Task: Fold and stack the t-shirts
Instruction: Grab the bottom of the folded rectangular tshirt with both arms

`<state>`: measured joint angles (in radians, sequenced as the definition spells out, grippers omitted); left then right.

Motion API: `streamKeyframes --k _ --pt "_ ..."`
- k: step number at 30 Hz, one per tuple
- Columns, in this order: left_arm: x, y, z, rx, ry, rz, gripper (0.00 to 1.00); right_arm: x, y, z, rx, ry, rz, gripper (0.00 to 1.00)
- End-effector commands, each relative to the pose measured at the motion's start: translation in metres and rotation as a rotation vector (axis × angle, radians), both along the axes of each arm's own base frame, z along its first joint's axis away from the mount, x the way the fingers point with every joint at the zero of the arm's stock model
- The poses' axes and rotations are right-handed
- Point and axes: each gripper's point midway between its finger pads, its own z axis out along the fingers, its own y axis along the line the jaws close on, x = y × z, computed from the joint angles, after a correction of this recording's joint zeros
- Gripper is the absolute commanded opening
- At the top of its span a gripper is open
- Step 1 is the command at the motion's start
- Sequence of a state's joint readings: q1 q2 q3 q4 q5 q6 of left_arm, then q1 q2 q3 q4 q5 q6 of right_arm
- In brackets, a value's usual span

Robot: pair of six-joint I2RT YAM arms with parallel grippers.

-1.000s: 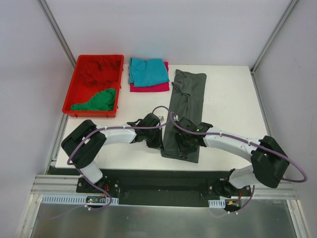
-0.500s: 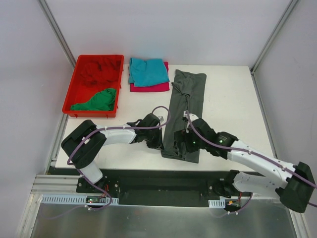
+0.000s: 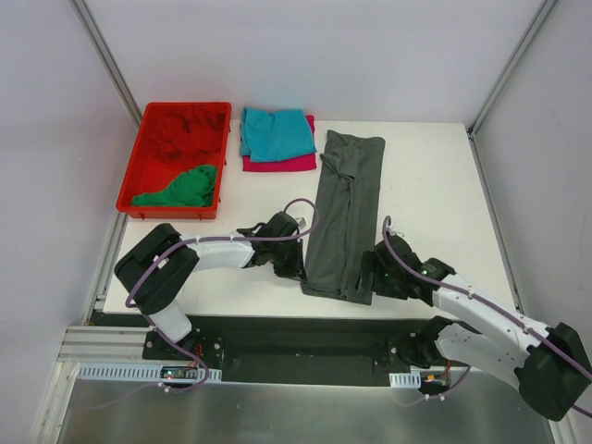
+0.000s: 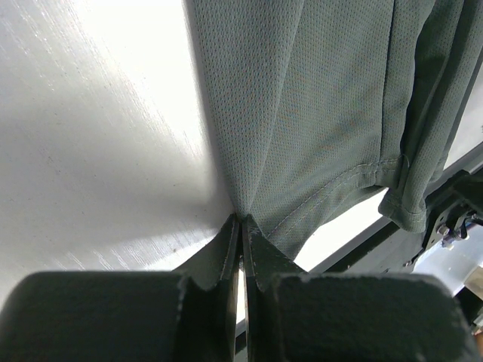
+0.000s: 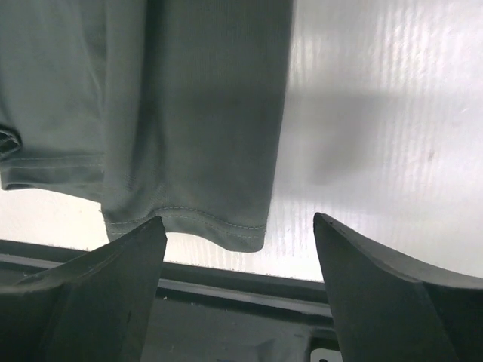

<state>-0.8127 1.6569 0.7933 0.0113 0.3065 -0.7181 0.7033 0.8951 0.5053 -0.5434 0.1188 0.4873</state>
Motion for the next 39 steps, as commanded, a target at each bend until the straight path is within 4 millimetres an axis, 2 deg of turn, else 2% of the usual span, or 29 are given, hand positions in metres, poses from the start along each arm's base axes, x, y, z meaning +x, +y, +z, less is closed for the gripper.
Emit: streamKeyframes --k 1,3,4,6,9,12,13,17,19,26,33,37,39 --pt "-0.020 0.017 -0.021 0.082 0.067 -0.007 0.00 -0.016 0.012 -0.013 0.035 0.138 0.007 0.79" --pt "-0.021 0.018 -0.022 0.088 0.070 -0.005 0.00 -0.020 0.018 -0.017 0.054 0.177 0.012 0.70" --pt "-0.022 0.019 -0.023 0.089 0.074 -0.004 0.00 -0.021 0.020 -0.018 0.062 0.187 0.017 0.62" --pt "-0.022 0.020 -0.024 0.092 0.077 0.001 0.00 -0.026 0.022 -0.021 0.076 0.211 0.029 0.54" --pt "-0.022 0.021 -0.026 0.097 0.080 0.017 0.00 -0.032 0.015 -0.031 0.065 0.221 0.000 0.52" --pt "-0.023 0.018 -0.026 0.084 0.084 0.012 0.00 -0.035 0.007 -0.038 0.045 0.217 -0.036 0.44" --pt "-0.024 0.020 -0.026 0.087 0.084 0.009 0.00 -0.037 0.004 -0.040 0.038 0.223 -0.039 0.39" --pt "-0.027 0.026 -0.027 0.095 0.075 0.012 0.00 -0.050 -0.010 -0.042 -0.008 0.262 -0.065 0.10" --pt "-0.030 0.029 -0.028 0.099 0.078 0.012 0.00 -0.055 -0.014 -0.040 -0.008 0.265 -0.071 0.01" --pt "-0.041 0.038 -0.028 0.104 0.105 0.011 0.00 -0.060 -0.017 -0.029 0.051 0.211 -0.070 0.01" --pt "-0.054 0.040 -0.017 0.061 0.116 0.002 0.00 -0.060 0.011 -0.023 0.227 0.178 -0.001 0.01" --pt "-0.062 0.030 -0.005 0.017 0.119 -0.028 0.00 -0.063 0.027 -0.011 0.290 0.165 0.057 0.01" --pt "-0.071 0.034 -0.004 0.009 0.137 -0.033 0.00 -0.069 0.033 -0.005 0.313 0.161 0.070 0.01"
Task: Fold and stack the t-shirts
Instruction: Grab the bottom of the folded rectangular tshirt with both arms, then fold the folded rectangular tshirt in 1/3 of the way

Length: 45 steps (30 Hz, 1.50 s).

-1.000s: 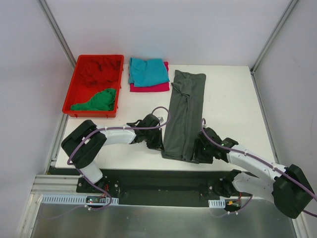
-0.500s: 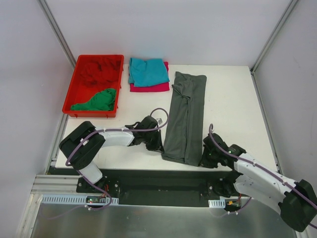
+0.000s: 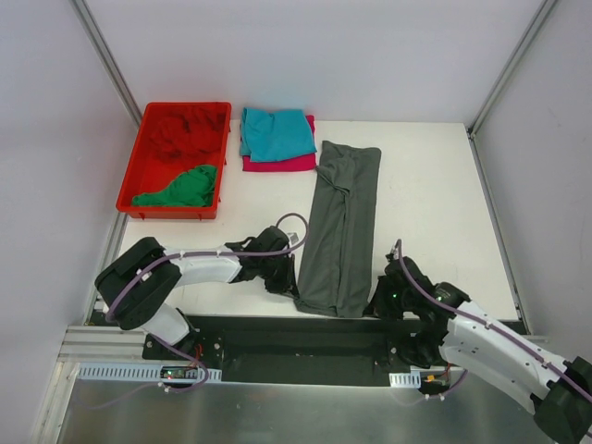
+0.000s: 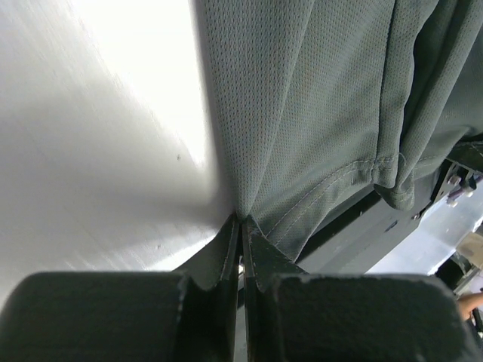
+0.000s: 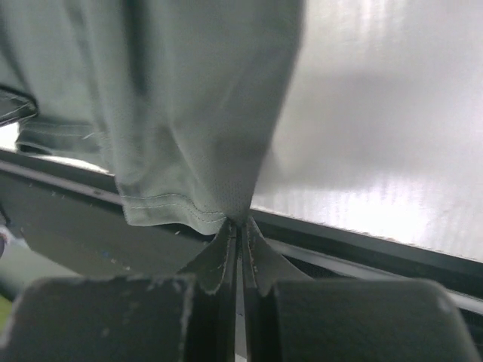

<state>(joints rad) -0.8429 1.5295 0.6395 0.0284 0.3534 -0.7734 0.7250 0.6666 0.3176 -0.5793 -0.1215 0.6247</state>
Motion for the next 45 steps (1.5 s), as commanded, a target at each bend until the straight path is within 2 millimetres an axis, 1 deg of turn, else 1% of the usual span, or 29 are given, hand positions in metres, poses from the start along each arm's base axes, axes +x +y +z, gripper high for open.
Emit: streamKeyframes --k 1,4,6,8,10,11,13,14,16,19,21,23,25,26,30,33,38,39,42,45 --pt "-0.032 0.018 -0.002 0.029 0.076 -0.017 0.00 -0.011 0.025 0.021 0.116 -0.012 0.053 0.01" --pt "-0.047 0.028 0.005 0.006 0.095 -0.010 0.00 -0.032 0.034 0.026 0.173 0.040 0.114 0.01" --pt "-0.051 0.032 0.011 -0.009 0.084 -0.005 0.00 -0.040 0.038 0.031 0.200 0.048 0.133 0.01" --pt "-0.050 0.032 0.019 -0.035 0.060 -0.002 0.00 -0.041 0.039 0.041 0.209 0.012 0.137 0.01" --pt "-0.047 0.029 0.027 -0.055 0.038 -0.003 0.00 -0.038 0.041 0.053 0.240 -0.038 0.147 0.01" --pt "-0.045 0.027 0.031 -0.065 0.027 -0.005 0.00 -0.035 0.042 0.058 0.251 -0.060 0.149 0.01" --pt "-0.036 0.017 0.045 -0.096 -0.012 -0.017 0.00 -0.027 0.043 0.065 0.250 -0.107 0.141 0.01" --pt "-0.031 0.013 0.049 -0.101 -0.027 -0.017 0.00 -0.021 0.041 0.067 0.233 -0.137 0.129 0.01" --pt "-0.017 0.006 0.058 -0.091 -0.049 0.004 0.00 0.001 0.036 0.069 0.167 -0.207 0.061 0.01" --pt "0.009 -0.002 0.069 -0.095 -0.053 0.056 0.00 0.027 0.028 0.080 0.090 -0.296 -0.003 0.01" --pt "0.026 -0.007 0.076 -0.109 -0.056 0.073 0.00 0.043 0.024 0.090 0.059 -0.344 -0.029 0.01" --pt "0.040 -0.014 0.088 -0.130 -0.096 0.068 0.00 0.058 0.021 0.096 0.030 -0.382 -0.040 0.01" --pt "0.054 -0.019 0.096 -0.142 -0.114 0.069 0.00 0.072 0.022 0.104 0.025 -0.402 -0.037 0.01" --pt "0.061 -0.025 0.104 -0.160 -0.126 0.060 0.00 0.079 0.023 0.106 0.017 -0.407 -0.034 0.01" --pt "0.092 -0.032 0.110 -0.173 -0.132 0.079 0.00 0.110 0.022 0.115 -0.022 -0.444 -0.043 0.01" --pt "0.110 -0.040 0.118 -0.211 -0.131 0.035 0.00 0.130 0.019 0.122 -0.056 -0.469 -0.049 0.01" --pt "0.141 -0.043 0.126 -0.228 -0.149 0.044 0.00 0.161 0.015 0.130 -0.067 -0.496 -0.065 0.01" --pt "0.147 -0.043 0.123 -0.225 -0.142 0.046 0.00 0.167 0.014 0.132 -0.062 -0.497 -0.070 0.01" --pt "0.160 -0.049 0.126 -0.244 -0.125 0.033 0.00 0.183 0.015 0.132 -0.040 -0.497 -0.076 0.01" --pt "0.172 -0.053 0.125 -0.251 -0.115 0.031 0.00 0.196 0.018 0.135 -0.018 -0.502 -0.083 0.01"
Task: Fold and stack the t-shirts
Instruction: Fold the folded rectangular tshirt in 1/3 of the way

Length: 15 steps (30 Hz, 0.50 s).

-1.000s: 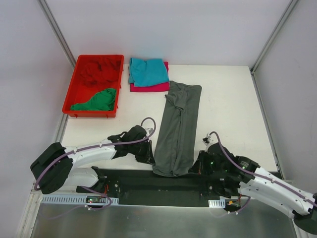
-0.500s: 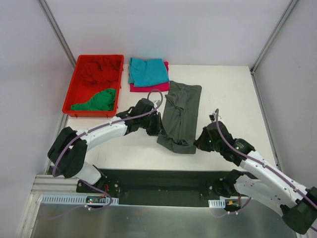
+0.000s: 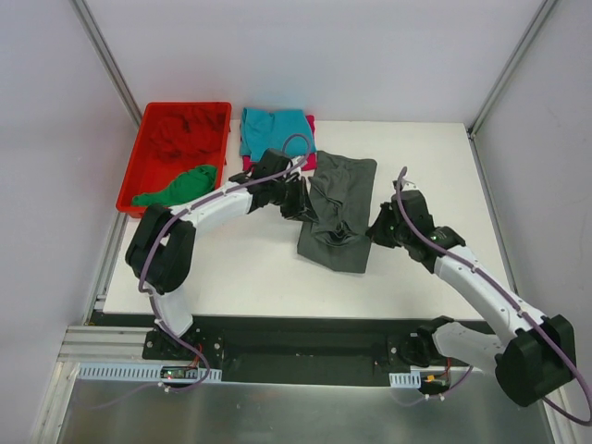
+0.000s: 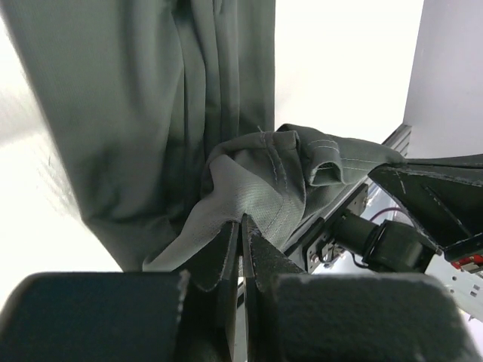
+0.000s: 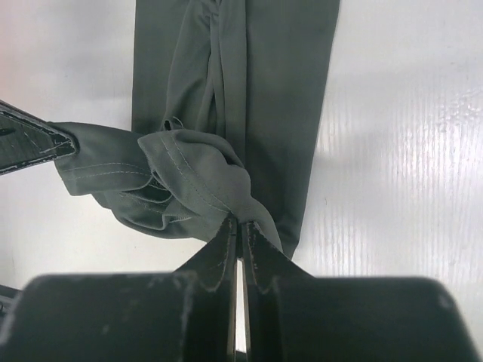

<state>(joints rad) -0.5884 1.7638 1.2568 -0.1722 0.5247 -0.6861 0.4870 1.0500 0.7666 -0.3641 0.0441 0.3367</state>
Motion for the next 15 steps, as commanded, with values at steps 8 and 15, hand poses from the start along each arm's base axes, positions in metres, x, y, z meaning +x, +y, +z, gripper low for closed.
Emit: streamKeyframes --k 8,15 --pt "0.046 -0.004 -0.001 -0.020 0.006 -0.014 0.00 0.058 0.005 0.019 0.050 -0.069 0.019 0.01" --pt "0.072 0.002 -0.018 0.028 0.010 0.035 0.03 0.078 0.001 0.005 0.059 -0.029 0.002 0.01"
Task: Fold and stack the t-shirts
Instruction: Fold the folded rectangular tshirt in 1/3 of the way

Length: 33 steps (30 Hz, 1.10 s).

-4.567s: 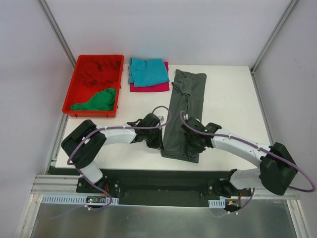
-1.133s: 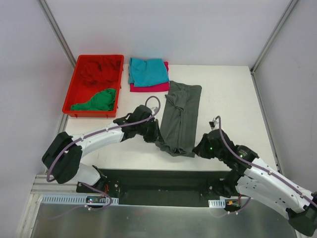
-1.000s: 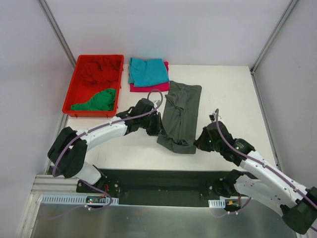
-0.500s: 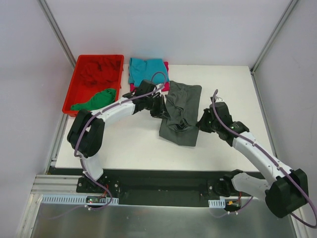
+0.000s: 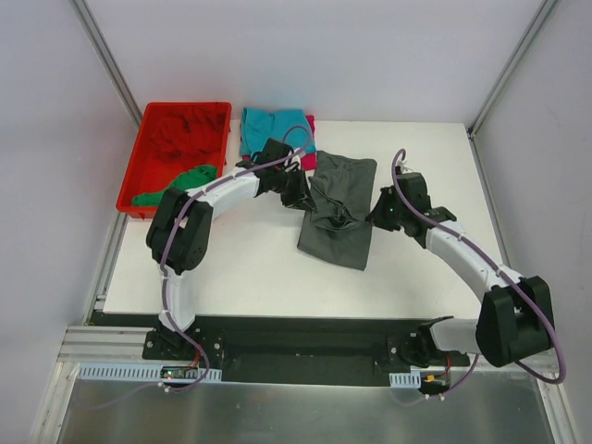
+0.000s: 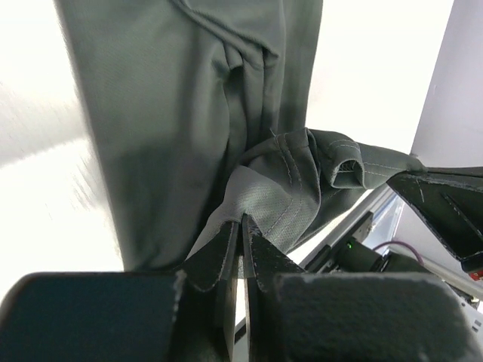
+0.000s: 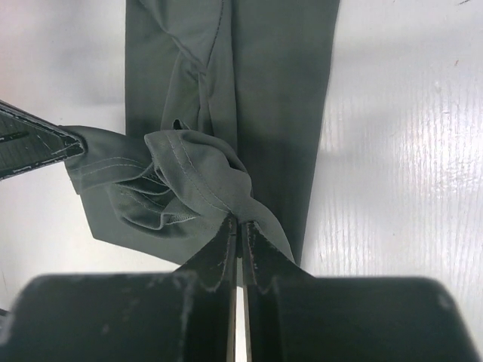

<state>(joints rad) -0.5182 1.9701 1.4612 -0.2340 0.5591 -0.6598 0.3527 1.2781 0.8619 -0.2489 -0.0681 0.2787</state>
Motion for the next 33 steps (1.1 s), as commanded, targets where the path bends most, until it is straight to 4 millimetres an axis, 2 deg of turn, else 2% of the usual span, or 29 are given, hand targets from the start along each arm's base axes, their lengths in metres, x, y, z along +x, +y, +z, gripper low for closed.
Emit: streamKeyframes --k 1,10,13,15,16,19,20,21,23,24,26,29,30,31,33 --pt "0.021 0.001 0.001 0.016 -0.033 0.002 0.03 0.026 0.003 0.014 0.034 -0.054 0.007 0.01" --pt "0.040 0.000 -0.021 0.037 -0.008 0.005 0.11 0.045 -0.006 -0.014 0.031 0.011 -0.013 0.06" --pt "0.045 0.004 -0.025 0.046 -0.008 0.017 0.31 0.054 -0.003 -0.022 0.053 0.028 0.005 0.11" --pt "0.046 0.006 -0.023 0.044 -0.014 0.013 0.49 0.059 -0.002 -0.022 0.064 0.029 0.021 0.20" --pt "0.045 0.007 -0.019 0.043 -0.025 0.009 0.56 0.060 0.000 -0.020 0.072 0.026 0.040 0.27" --pt "0.038 0.012 -0.005 0.038 -0.053 0.002 0.73 0.054 0.001 -0.014 0.072 0.027 0.075 0.55" --pt "0.034 0.014 -0.001 0.037 -0.060 0.001 0.83 0.050 0.001 -0.014 0.072 0.029 0.079 0.65" --pt "0.029 0.018 0.002 0.047 -0.066 0.006 0.97 0.046 0.000 -0.012 0.068 0.027 0.085 0.70" --pt "0.019 0.030 0.004 0.077 -0.077 0.030 0.99 0.034 -0.003 -0.010 0.064 0.024 0.085 0.82" --pt "0.012 0.037 0.006 0.092 -0.082 0.042 0.99 0.027 -0.005 -0.011 0.060 0.022 0.089 0.84" --pt "-0.001 0.049 0.006 0.117 -0.089 0.061 0.99 0.012 -0.006 -0.011 0.050 0.014 0.105 0.86" --pt "-0.025 0.065 0.006 0.140 -0.090 0.083 0.99 -0.008 0.004 -0.008 0.029 -0.016 0.182 0.87" --pt "-0.031 0.068 0.005 0.138 -0.089 0.087 0.99 -0.014 0.010 -0.008 0.021 -0.022 0.216 0.87" --pt "-0.041 0.071 -0.005 0.140 -0.063 0.090 0.99 -0.019 0.015 -0.009 0.017 -0.019 0.243 0.87" --pt "-0.052 0.067 -0.009 0.098 -0.039 0.074 0.99 -0.023 0.027 -0.012 0.006 -0.012 0.284 0.87"
